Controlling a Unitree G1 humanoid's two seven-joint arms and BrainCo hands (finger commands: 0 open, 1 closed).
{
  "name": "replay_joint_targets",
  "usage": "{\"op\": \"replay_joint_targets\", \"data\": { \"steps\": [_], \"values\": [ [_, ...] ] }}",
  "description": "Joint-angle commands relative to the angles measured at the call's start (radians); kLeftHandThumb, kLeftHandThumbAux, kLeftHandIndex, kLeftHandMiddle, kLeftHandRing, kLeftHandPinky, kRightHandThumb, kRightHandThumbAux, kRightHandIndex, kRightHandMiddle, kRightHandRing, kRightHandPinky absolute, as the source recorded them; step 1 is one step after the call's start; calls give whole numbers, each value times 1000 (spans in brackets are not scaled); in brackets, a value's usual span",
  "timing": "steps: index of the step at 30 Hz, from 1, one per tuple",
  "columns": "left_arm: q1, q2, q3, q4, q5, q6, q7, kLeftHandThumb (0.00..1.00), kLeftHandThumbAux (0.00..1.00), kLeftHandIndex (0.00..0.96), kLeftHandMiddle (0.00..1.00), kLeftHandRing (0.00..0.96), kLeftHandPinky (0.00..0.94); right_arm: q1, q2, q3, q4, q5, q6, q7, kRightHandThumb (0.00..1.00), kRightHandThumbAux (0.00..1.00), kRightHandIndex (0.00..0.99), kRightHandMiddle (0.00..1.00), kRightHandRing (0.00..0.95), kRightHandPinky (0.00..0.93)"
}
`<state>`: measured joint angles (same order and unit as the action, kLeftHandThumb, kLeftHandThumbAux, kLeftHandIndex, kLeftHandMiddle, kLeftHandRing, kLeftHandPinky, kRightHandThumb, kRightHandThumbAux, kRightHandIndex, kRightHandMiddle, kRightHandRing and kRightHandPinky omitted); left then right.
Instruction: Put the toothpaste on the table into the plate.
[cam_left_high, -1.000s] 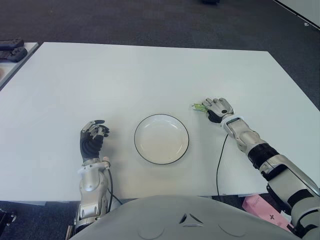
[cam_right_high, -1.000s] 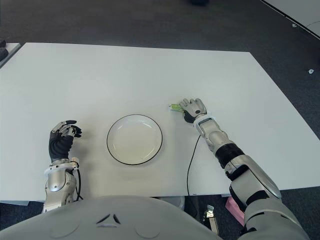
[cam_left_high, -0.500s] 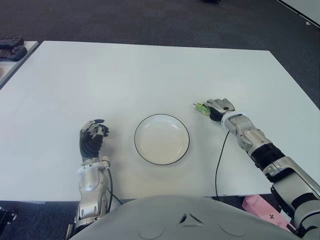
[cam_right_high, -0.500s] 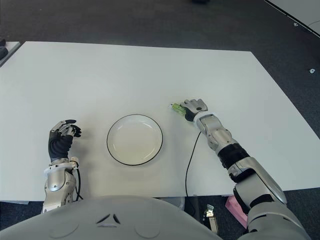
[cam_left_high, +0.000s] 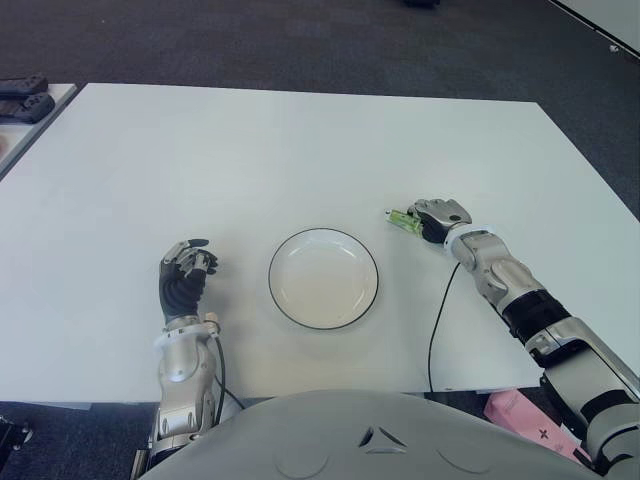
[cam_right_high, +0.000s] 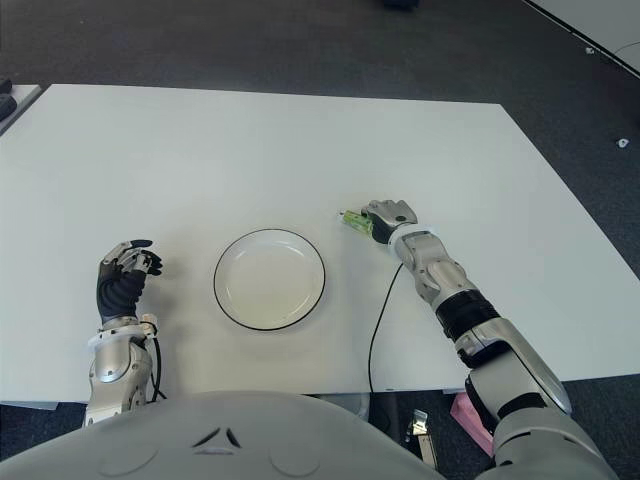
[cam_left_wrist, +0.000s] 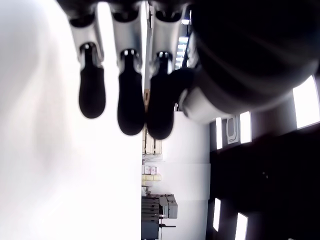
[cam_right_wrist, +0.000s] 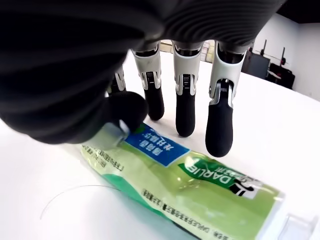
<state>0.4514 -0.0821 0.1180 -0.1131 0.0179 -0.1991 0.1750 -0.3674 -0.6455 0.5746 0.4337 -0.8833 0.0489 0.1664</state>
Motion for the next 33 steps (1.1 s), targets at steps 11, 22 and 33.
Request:
{"op": "replay_joint_targets", "data": {
  "steps": [11,22,33],
  "values": [
    [-8,-2,10,10,1,-2,1,695,722,434,623,604,582,116,54,-19,68,83,-58,-9,861,662,434,570,725,709],
    [-6,-7,13,6,4,2,2,698,722,435,614,599,584,118,60,-47,88,98,-107,-74,860,667,427,593,765,754],
    [-1,-4,13,1,-1,1,-7,698,721,435,619,603,587,154,133,-197,50,325,-119,-71,729,504,279,378,427,434]
  ]
}}
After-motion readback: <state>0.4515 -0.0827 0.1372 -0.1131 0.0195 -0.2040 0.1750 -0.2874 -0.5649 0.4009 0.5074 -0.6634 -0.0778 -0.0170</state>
